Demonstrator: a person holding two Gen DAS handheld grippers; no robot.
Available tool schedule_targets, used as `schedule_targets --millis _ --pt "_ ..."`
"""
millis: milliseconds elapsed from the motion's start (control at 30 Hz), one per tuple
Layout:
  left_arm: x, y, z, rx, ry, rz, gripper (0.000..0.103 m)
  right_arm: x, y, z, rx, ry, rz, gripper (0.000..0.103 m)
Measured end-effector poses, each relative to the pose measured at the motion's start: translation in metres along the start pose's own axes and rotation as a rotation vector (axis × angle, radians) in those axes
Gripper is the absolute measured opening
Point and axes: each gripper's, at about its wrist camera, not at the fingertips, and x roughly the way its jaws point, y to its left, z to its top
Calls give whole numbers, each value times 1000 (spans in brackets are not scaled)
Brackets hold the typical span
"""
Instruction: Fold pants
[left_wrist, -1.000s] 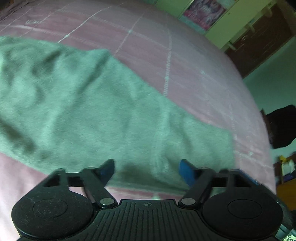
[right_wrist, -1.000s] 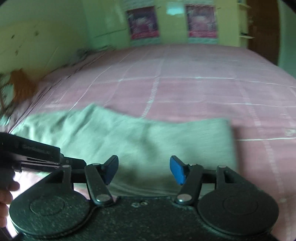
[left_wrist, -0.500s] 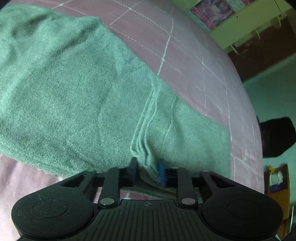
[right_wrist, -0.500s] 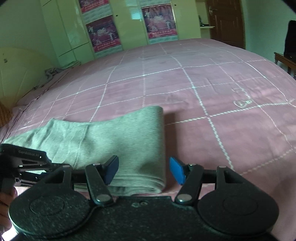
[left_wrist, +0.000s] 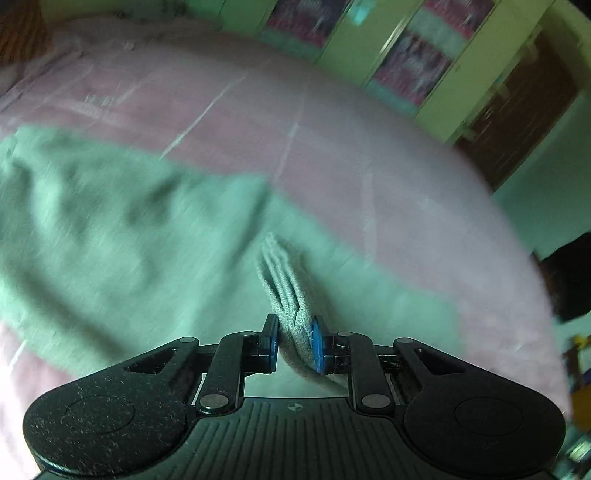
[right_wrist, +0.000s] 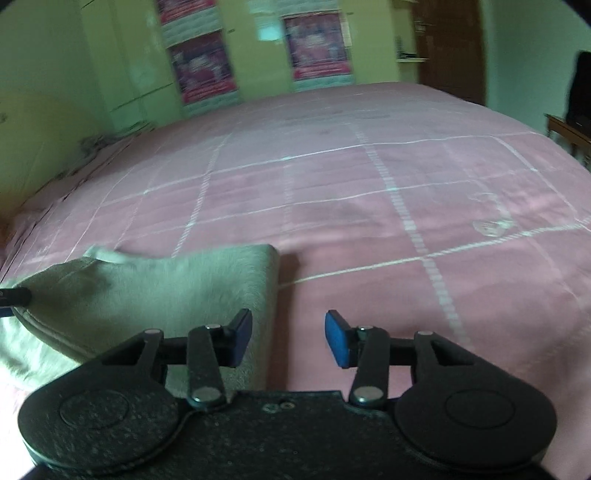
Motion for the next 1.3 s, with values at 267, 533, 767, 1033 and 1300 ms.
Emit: schedule_targets --millis 267,533,767,1033,1300 --pt "-6 4 -12 13 -34 60 28 44 64 -23 -234 161 -3 45" --pt "48 -26 -10 84 86 74 28 45 75 -6 -194 114 10 44" --pt "26 -14 -4 15 42 43 28 52 80 -3 -232 168 11 45" --pt "5 13 -16 -5 43 88 28 50 102 -22 -317 173 -1 46" --pt "-5 32 -31 40 46 178 28 36 106 -29 -298 160 19 52"
